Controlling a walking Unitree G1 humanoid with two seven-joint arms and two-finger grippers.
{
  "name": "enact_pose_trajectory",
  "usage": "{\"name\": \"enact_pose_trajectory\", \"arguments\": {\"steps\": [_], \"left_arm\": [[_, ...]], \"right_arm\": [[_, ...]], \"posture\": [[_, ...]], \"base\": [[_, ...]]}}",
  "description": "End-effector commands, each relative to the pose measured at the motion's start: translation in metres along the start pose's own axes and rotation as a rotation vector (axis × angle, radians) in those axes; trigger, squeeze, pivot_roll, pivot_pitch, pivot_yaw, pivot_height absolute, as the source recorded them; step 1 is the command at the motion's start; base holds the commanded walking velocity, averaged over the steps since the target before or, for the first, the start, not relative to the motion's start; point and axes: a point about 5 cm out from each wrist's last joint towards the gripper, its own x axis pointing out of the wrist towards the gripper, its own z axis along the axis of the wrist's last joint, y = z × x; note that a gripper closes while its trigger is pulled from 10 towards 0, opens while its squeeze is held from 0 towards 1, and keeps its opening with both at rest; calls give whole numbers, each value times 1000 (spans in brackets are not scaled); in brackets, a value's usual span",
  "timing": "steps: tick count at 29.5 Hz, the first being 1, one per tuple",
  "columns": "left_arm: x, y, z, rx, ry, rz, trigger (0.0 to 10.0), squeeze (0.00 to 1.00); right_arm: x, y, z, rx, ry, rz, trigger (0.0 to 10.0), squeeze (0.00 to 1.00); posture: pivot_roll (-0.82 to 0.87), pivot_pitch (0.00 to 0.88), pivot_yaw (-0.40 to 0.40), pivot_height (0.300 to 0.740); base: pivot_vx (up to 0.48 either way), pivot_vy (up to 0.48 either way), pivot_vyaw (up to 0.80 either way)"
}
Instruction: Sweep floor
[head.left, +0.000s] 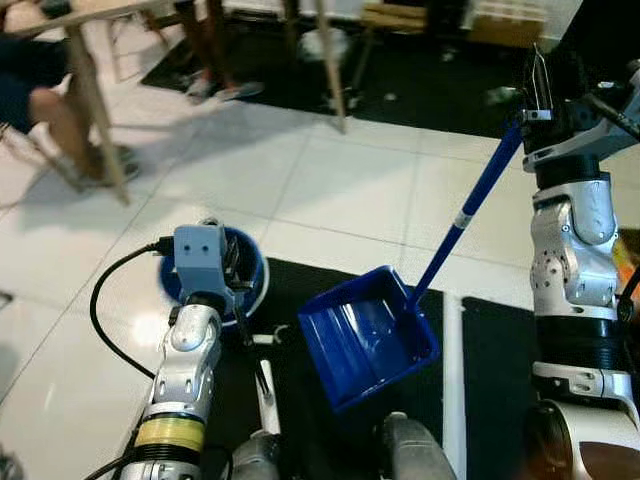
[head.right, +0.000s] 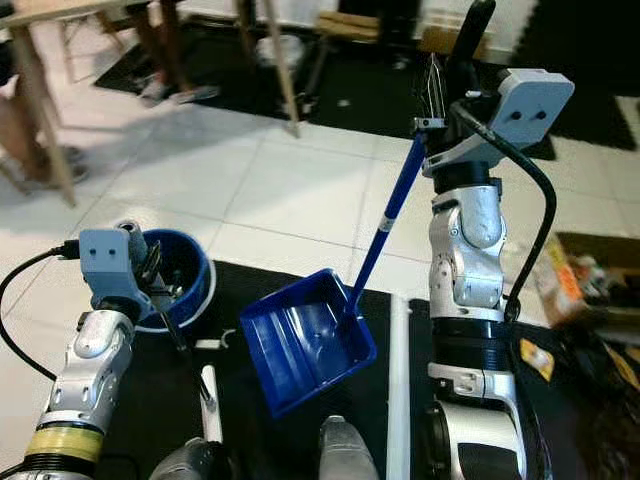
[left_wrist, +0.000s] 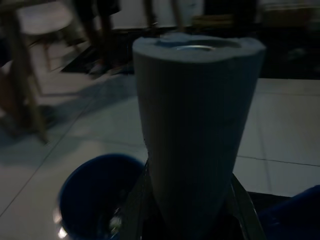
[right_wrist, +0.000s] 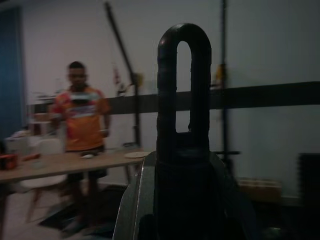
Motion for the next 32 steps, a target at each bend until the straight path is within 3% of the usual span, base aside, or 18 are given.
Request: {"name": "enact_pose_trajectory", "arguments": {"steps": [1,32], "left_arm": [[1,0,4,7,-16,-1,10000,0],[1,-1,3,3,-13,-2,10000,0]], "right_arm": [[2,0,6,8,-30,1,10000,0],[2,0,4,2,-18,-4,10000,0]], "posture": [[92,69,9,694],[92,67,5,694]], "base": [[0,0,-788],[0,0,-788]]}}
